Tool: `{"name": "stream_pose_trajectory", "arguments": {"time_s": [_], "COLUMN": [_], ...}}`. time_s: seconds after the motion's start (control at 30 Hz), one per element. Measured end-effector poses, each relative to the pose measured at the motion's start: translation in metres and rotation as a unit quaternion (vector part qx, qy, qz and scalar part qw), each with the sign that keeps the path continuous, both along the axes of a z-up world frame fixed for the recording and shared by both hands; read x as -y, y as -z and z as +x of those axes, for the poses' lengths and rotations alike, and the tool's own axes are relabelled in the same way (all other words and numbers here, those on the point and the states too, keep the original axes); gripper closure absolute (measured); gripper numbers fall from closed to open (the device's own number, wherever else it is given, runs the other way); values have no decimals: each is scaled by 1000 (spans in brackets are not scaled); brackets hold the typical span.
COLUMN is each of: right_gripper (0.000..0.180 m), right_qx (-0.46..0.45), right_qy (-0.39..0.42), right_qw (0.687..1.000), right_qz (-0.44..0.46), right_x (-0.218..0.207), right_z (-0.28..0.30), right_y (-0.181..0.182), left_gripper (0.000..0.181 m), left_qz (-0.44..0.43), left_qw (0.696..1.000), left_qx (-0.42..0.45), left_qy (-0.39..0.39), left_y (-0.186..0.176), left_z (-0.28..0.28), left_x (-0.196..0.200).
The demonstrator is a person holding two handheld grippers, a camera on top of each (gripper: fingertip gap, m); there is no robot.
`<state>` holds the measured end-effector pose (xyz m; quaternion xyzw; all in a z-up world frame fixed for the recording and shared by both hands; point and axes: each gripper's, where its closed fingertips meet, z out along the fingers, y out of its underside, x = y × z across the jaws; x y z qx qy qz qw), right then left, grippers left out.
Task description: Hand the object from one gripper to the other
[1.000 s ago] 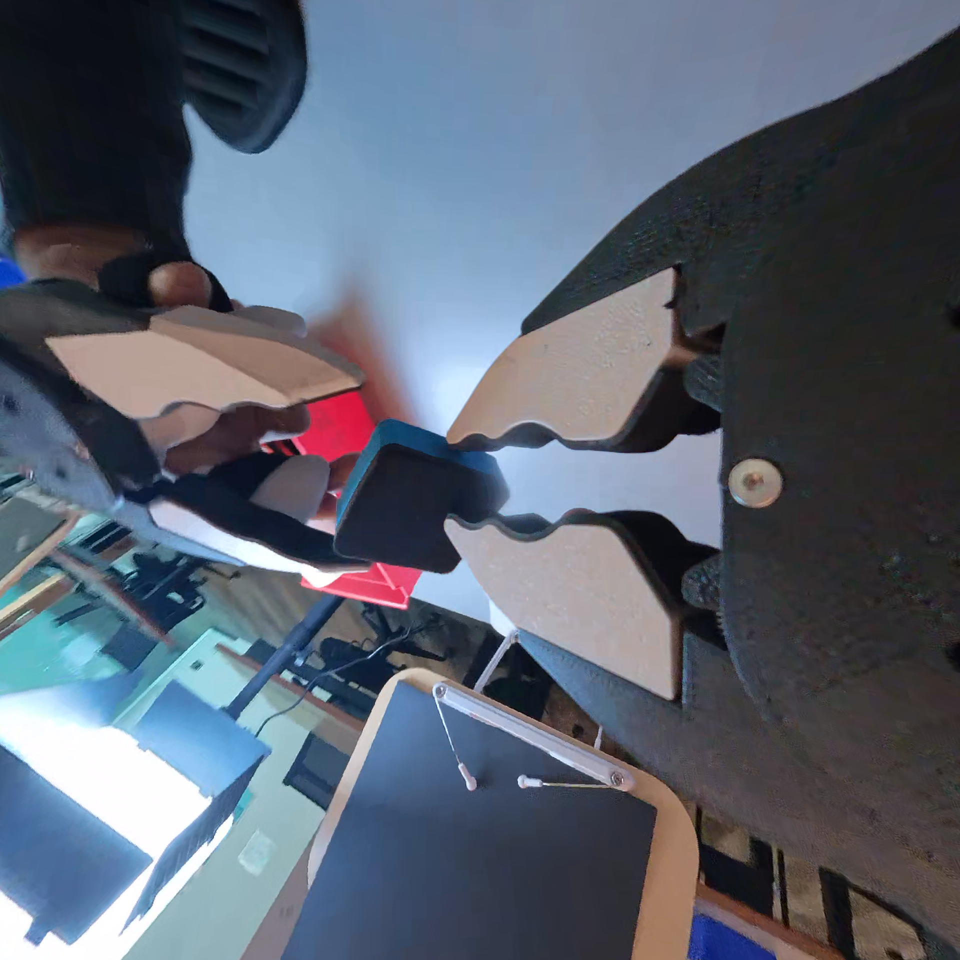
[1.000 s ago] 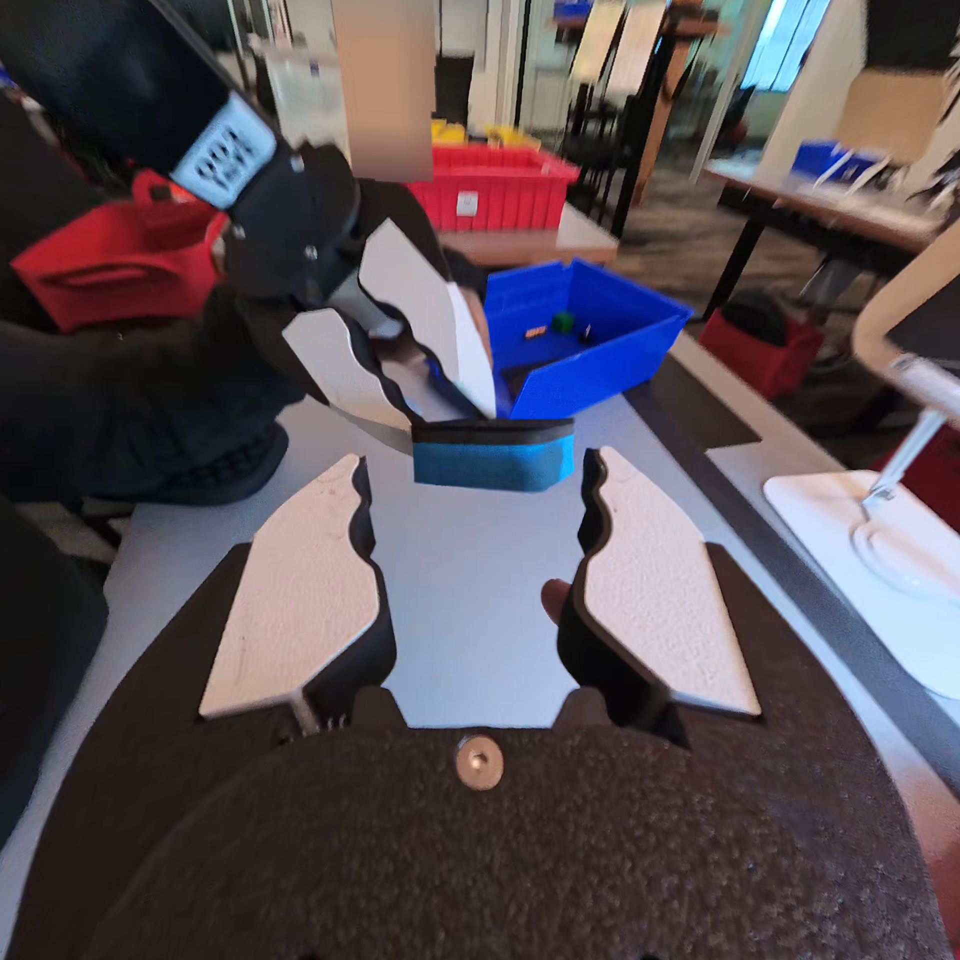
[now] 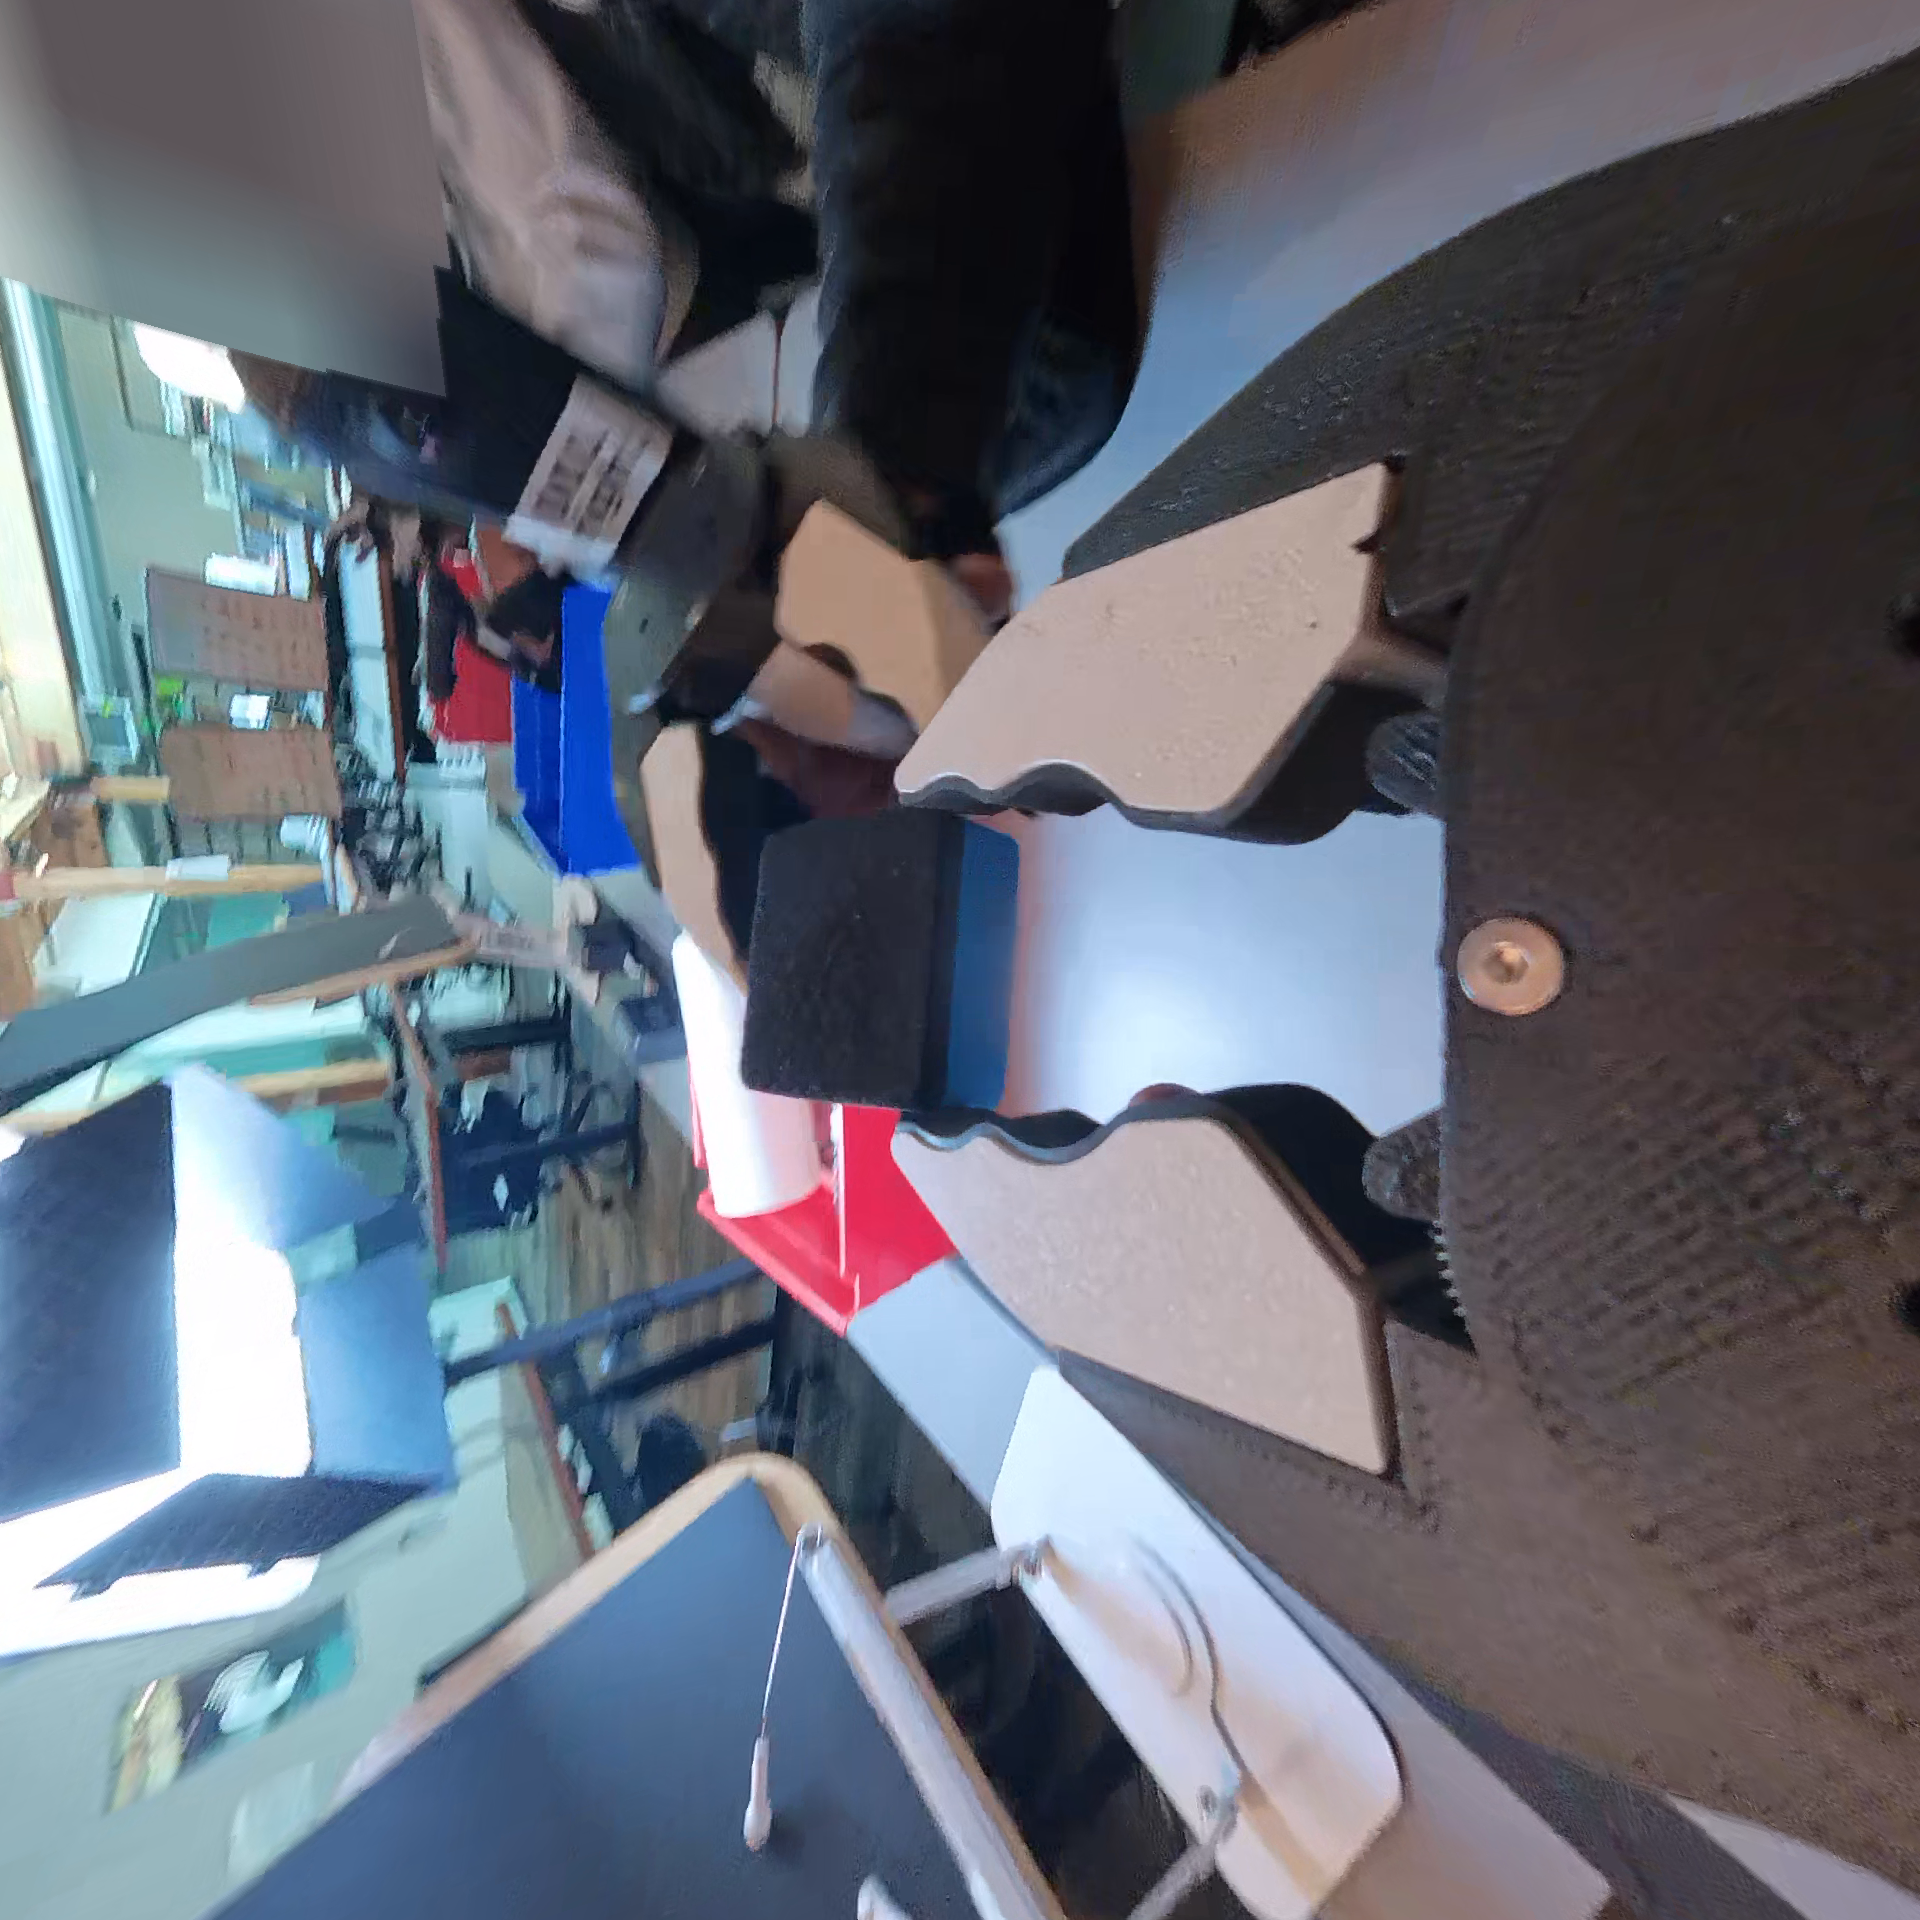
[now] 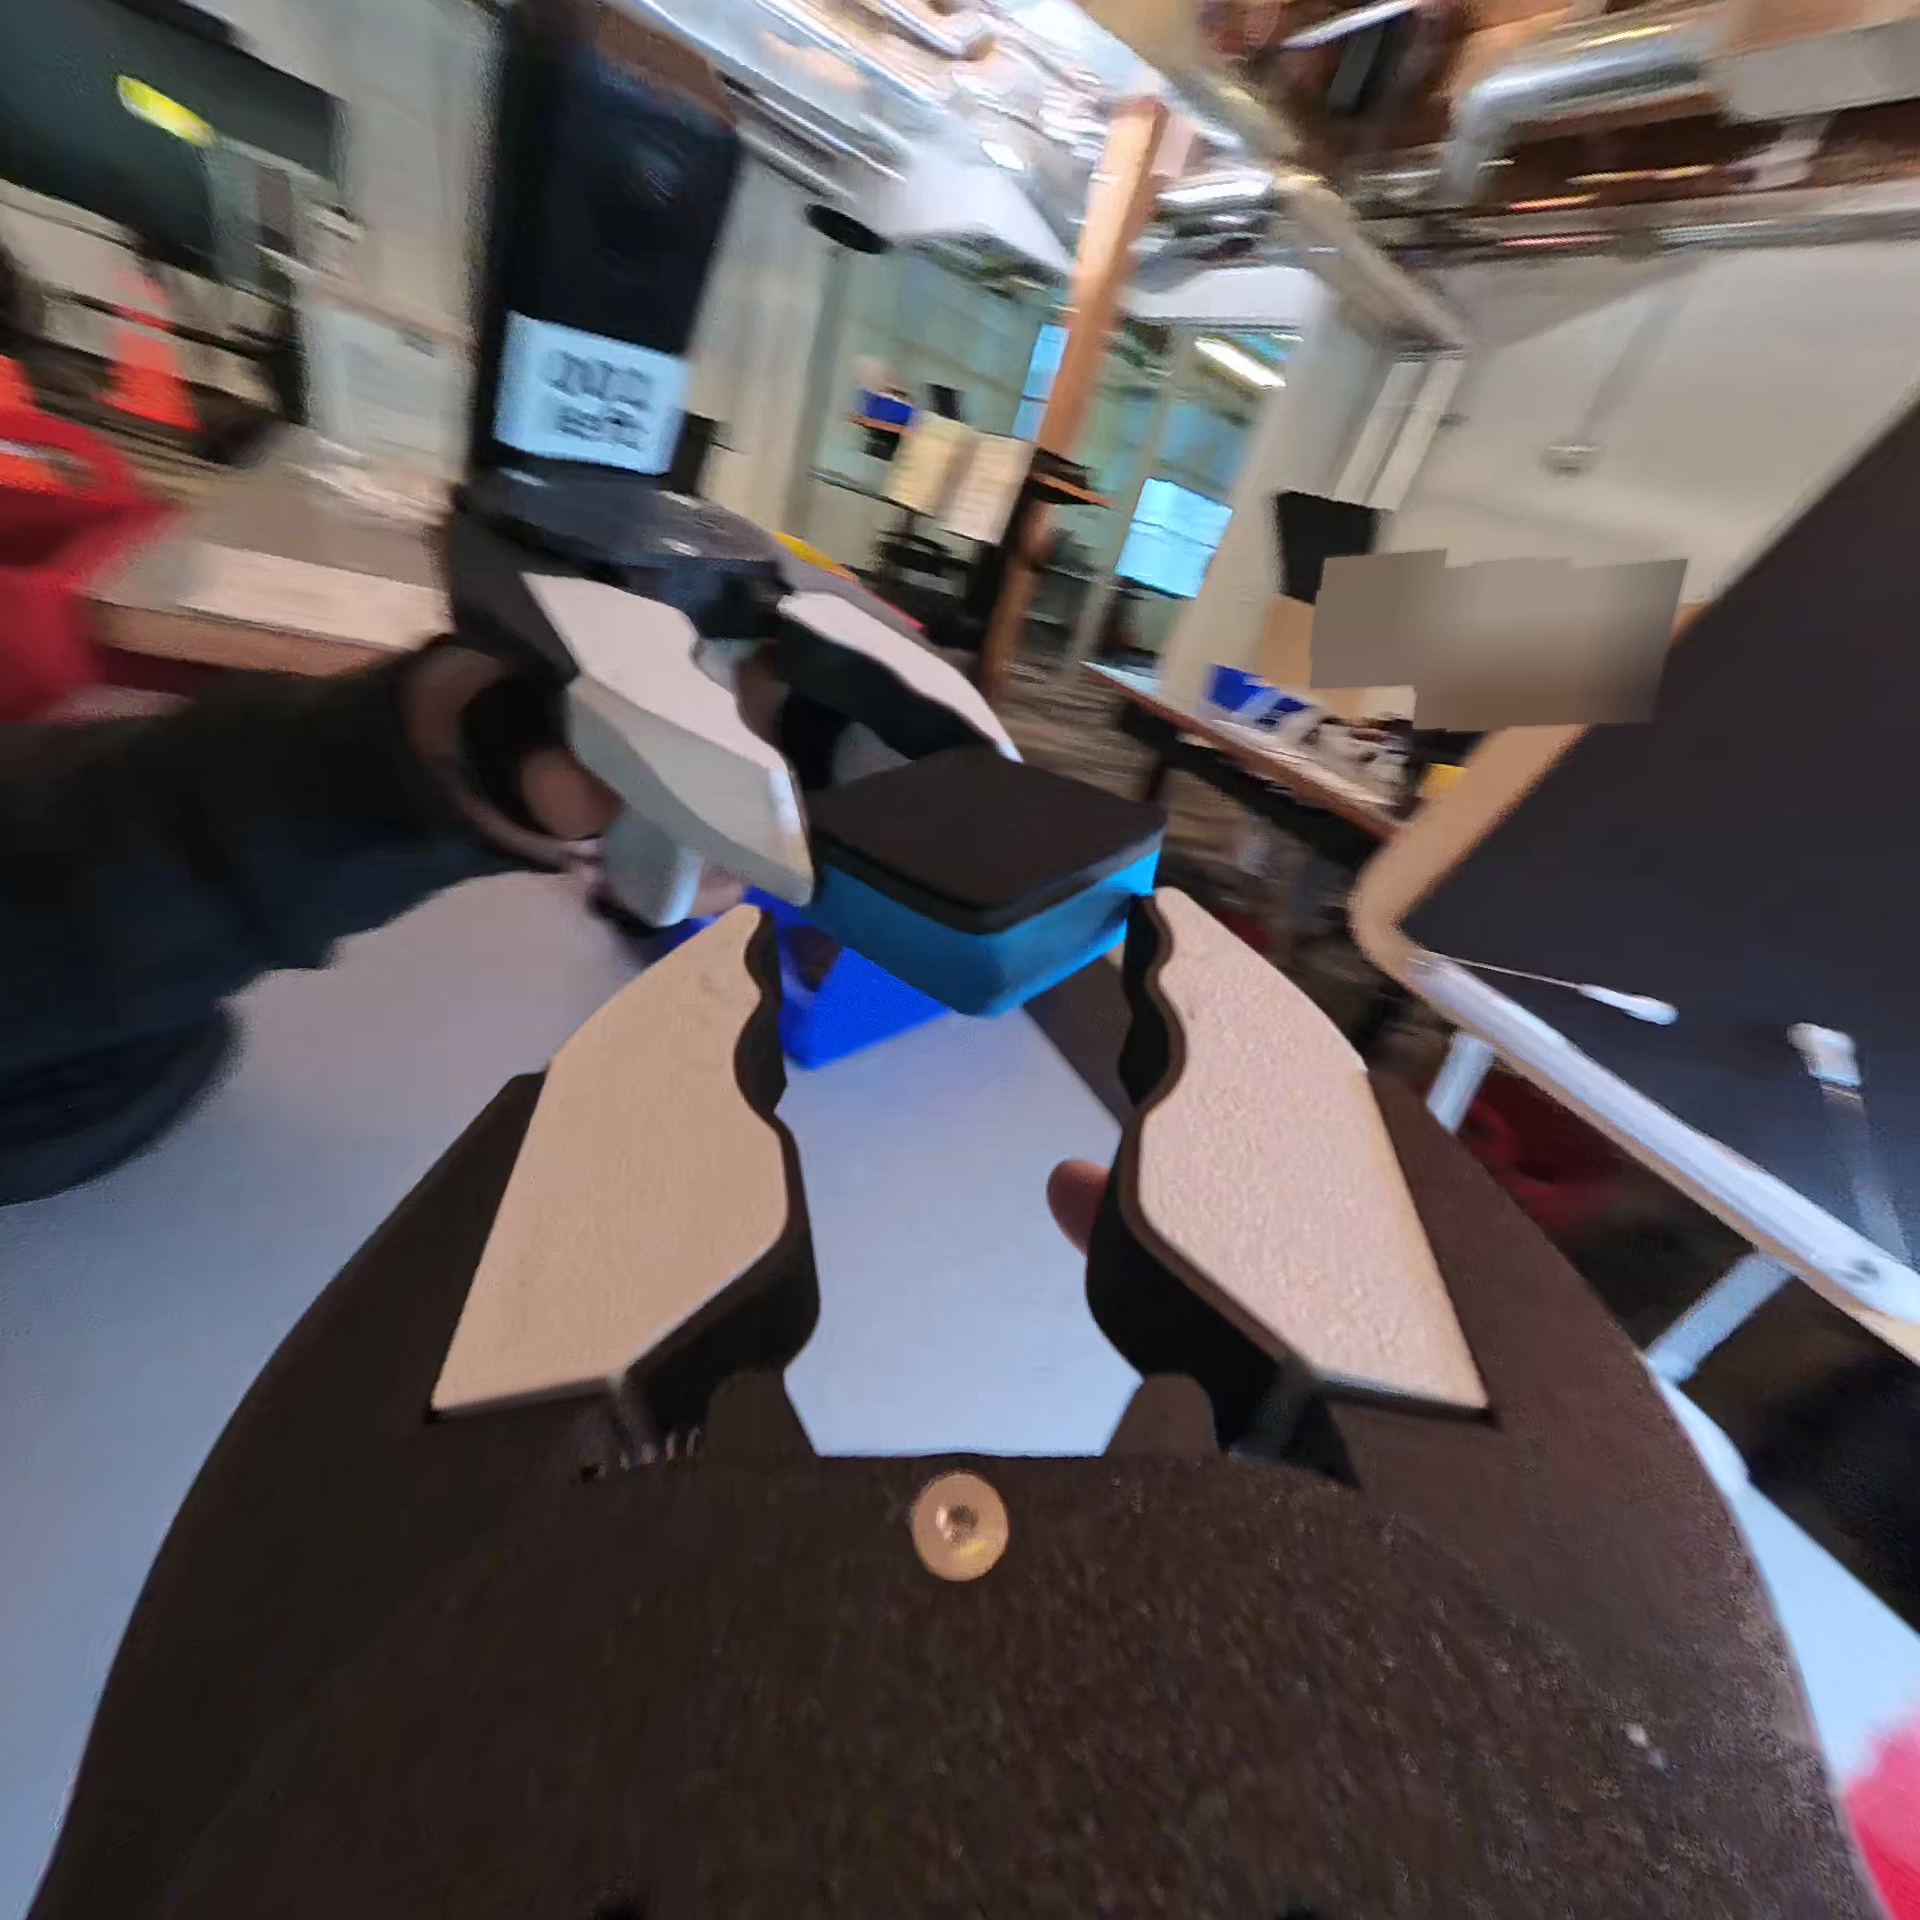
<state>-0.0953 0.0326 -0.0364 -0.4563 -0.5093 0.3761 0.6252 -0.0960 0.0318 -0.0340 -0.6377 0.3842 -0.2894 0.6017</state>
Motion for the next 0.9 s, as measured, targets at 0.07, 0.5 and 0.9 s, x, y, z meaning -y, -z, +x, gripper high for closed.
{"name": "stream_pose_trajectory", "arguments": {"time_s": [0.07, 0.5, 0.9], "right_gripper": [116, 122, 123], "right_qx": [-7, 18, -118], "right_qy": [-75, -189, 26], "right_qw": [997, 976, 971], "right_qz": [-31, -109, -204], "right_x": [12, 35, -16], "right_z": [8, 9, 5], "right_y": [-7, 2, -19], "left_gripper": [126, 126, 126], "left_qz": [-18, -29, 132], "left_qw": [998, 987, 985], "left_qx": [6, 13, -50], "left_qy": [56, 156, -101], "left_y": [-1, 4, -12], "left_z": [-2, 9, 2], "left_x": [14, 40, -9]}}
